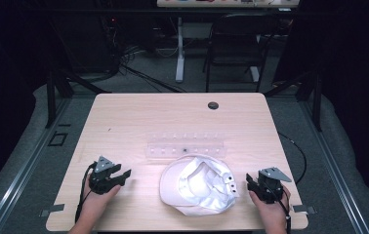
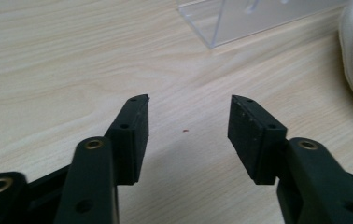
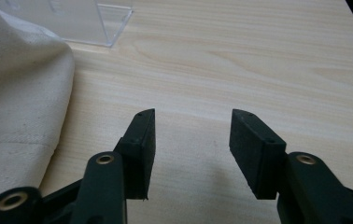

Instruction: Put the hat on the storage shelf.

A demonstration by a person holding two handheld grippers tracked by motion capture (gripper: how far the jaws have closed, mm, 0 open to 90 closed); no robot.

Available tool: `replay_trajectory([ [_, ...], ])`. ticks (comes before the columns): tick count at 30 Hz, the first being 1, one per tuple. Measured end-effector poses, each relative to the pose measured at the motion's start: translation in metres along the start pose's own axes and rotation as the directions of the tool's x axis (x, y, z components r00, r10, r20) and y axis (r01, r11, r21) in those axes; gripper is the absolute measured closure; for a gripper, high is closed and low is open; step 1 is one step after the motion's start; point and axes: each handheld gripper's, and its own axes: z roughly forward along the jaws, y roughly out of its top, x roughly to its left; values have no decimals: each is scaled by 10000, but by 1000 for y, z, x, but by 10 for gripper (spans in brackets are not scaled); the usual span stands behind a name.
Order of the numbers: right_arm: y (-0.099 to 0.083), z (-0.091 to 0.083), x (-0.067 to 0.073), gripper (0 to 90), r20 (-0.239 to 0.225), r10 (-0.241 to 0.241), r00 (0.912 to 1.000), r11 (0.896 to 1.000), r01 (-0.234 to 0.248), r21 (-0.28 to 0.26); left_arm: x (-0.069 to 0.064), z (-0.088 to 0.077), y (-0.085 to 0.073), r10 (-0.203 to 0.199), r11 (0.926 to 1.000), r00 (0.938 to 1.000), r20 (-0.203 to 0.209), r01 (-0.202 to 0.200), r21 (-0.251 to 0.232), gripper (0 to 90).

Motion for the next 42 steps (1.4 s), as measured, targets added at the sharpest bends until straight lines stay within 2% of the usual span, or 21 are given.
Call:
replay_trajectory([
  [2, 0, 0, 0, 514, -56, 40, 10000, 10000, -40, -28, 1, -1, 0, -49, 10000, 10000, -77, 48, -45, 456],
  [4, -1, -2, 1, 532, -145, -51, 9999, 10000, 51, -51, 3, -2, 0, -289, 9994, 9995, 84, 291, -209, 451],
  [6, -1, -3, 2, 537, -231, -167, 9996, 9998, 165, -99, 3, -4, 1, -235, 9995, 9995, 191, 239, -202, 453],
  [8, 0, -4, 3, 537, -389, -75, 9992, 10000, 75, -2, 1, -5, 1, -187, 9992, 9994, 285, 197, -348, 464],
  [9, 1, -5, 4, 545, -430, -122, 9990, 9998, 127, 130, -1, -6, 2, -148, 9985, 9998, 164, 156, -516, 463],
  [10, 2, -5, 5, 544, -427, -162, 9990, 9998, 168, 116, -1, -6, 2, -148, 9985, 9998, 164, 156, -516, 461],
  [11, 3, -7, 6, 543, -389, -187, 9991, 9998, 191, 114, -3, -7, 3, 7, 9989, 10000, -1, -7, -470, 461],
  [14, 8, -9, 8, 530, -283, -305, 9991, 9995, 303, -72, -3, -7, 3, -76, 9988, 9999, -105, 71, -484, 461],
  [18, 13, -9, 7, 519, -547, -331, 9980, 9988, 350, 344, 0, -7, 2, -284, 9986, 9995, -148, 277, -461, 461],
  [19, 16, -10, 7, 499, -737, -403, 9965, 9972, 447, 592, 2, -7, 2, -390, 9983, 9990, -222, 380, -438, 456],
  [22, 20, -13, 7, 500, -786, -543, 9954, 9960, 596, 667, 2, -8, 2, -444, 9983, 9988, -219, 435, -395, 445],
  [24, 25, -17, 8, 528, -804, -821, 9934, 9928, 886, 812, 4, -7, 2, -518, 9978, 9986, -93, 514, -408, 443],
  [26, 30, -19, 9, 547, -1037, -878, 9907, 9918, 966, 838, 7, -8, 1, -793, 9961, 9968, 111, 796, -384, 443],
  [27, 33, -20, 9, 557, -1244, -853, 9886, 9910, 972, 924, 8, -7, 1, -906, 9949, 9959, 60, 907, -435, 444],
  [30, 43, -23, 10, 548, -1555, -1100, 9817, 9834, 1302, 1264, 9, -9, 0, -923, 9943, 9957, -53, 918, -546, 443],
  [32, 47, -25, 11, 527, -1573, -1260, 9795, 9785, 1488, 1427, 9, -9, 0, -927, 9940, 9956, -141, 917, -594, 437],
  [33, 53, -26, 11, 511, -1837, -1234, 9752, 9722, 1559, 1746, 9, -10, 0, -901, 9941, 9957, -214, 886, -619, 428],
  [35, 54, -26, 10, 507, -1903, -1238, 9739, 9706, 1587, 1807, 8, -10, 0, -879, 9944, 9958, -257, 861, -615, 424],
  [37, 59, -27, 10, 506, -2151, -1013, 9713, 9689, 1454, 2004, 8, -9, 0, -814, 9946, 9965, -208, 798, -656, 418],
  [42, 69, -31, 15, 501, -1867, -1431, 9719, 9625, 1806, 2025, 6, -11, 0, -782, 9942, 9968, -175, 767, -755, 420],
])
